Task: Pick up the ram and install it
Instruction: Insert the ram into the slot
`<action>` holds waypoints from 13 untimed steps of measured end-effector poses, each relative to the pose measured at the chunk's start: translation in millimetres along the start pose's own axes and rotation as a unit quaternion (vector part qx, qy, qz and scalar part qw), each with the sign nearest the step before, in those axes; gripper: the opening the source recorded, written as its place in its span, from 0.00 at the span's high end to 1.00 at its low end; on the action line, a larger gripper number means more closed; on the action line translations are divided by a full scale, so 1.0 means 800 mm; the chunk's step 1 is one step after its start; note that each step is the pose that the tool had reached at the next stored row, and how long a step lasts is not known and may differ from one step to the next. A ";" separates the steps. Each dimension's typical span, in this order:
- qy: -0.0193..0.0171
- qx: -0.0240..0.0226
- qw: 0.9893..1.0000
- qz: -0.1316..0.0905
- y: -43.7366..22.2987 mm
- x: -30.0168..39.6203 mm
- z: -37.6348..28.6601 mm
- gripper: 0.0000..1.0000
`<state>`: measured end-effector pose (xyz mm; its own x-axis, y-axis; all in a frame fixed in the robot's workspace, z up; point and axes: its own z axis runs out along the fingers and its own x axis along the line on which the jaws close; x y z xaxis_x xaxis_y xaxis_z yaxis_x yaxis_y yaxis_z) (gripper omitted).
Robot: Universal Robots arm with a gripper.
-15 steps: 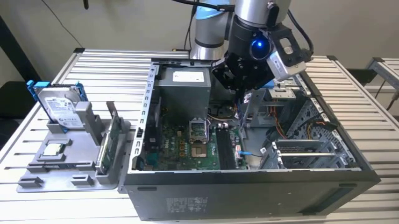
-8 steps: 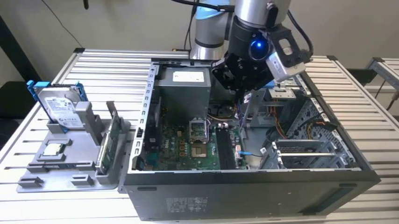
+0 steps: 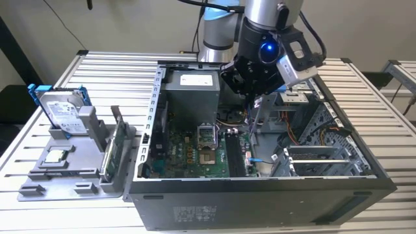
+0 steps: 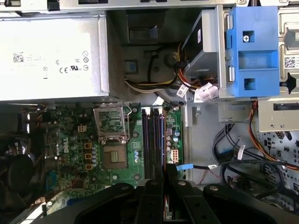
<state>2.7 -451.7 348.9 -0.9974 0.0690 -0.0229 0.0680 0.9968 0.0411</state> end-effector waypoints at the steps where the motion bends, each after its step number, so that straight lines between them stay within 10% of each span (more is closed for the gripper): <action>1: 0.000 0.000 1.000 0.001 0.0000 0.0000 0.0002 0.86; 13: 0.000 0.001 1.000 0.010 0.0000 0.0002 0.0079 0.86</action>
<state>2.7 -451.4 342.5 -0.9958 0.0881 -0.0229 0.0872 0.9954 0.0394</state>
